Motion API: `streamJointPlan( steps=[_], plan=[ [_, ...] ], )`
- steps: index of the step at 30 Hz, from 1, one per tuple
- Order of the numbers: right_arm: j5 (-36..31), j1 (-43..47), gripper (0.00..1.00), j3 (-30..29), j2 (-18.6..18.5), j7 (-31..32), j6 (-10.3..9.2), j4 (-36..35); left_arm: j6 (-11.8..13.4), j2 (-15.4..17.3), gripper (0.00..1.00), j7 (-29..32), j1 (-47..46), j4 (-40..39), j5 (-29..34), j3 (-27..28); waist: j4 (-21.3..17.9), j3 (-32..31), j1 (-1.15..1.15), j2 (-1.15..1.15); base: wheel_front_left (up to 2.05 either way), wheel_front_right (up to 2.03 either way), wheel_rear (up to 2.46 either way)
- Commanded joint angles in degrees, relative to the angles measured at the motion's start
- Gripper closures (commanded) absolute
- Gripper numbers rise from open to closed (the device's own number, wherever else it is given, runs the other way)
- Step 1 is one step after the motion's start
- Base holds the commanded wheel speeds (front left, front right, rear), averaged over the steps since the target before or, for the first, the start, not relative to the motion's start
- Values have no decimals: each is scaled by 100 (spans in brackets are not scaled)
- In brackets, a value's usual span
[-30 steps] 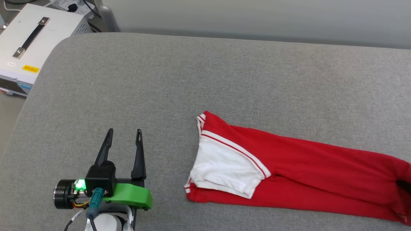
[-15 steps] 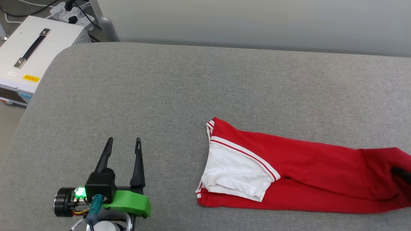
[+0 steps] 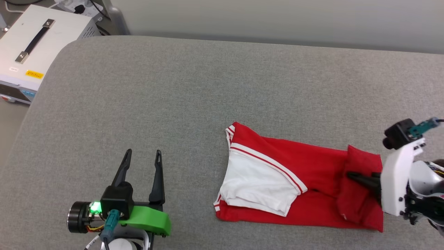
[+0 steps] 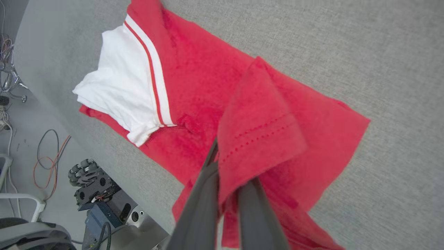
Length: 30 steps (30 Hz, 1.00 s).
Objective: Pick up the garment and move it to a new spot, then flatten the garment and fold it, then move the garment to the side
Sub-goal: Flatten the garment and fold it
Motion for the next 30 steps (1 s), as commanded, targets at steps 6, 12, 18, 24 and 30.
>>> streamJointPlan(
  steps=[6, 12, 18, 24, 30],
  plan=[
    [-306, -864, 100, 719, 562, 113, -4, 181, -61, -86, 0, -33, -229, 56, 69, -21, 121, 171, 0, 0, 0, 0, 0],
    [-406, -1561, 100, 1361, 1074, -26, -4, 752, -77, -127, 0, -33, -316, 80, 72, -30, 187, 288, 0, 0, 0, 0, 0],
    [-394, -2067, 100, 1960, 1516, -179, -4, 1435, -76, -157, 0, -33, -399, 92, 76, -30, 227, 411, 0, 0, 0, 0, 0],
    [-437, -2302, 100, 2480, 1761, -432, -4, 2200, -81, -181, 0, -33, -479, 114, 77, -73, 275, 510, 0, 0, 0, 0, 0],
    [-322, -2304, 100, 2870, 1812, -805, -4, 2664, -57, -195, 0, -33, -482, 140, 67, -49, 244, 503, 0, 0, 0, 0, 0]
  ],
)
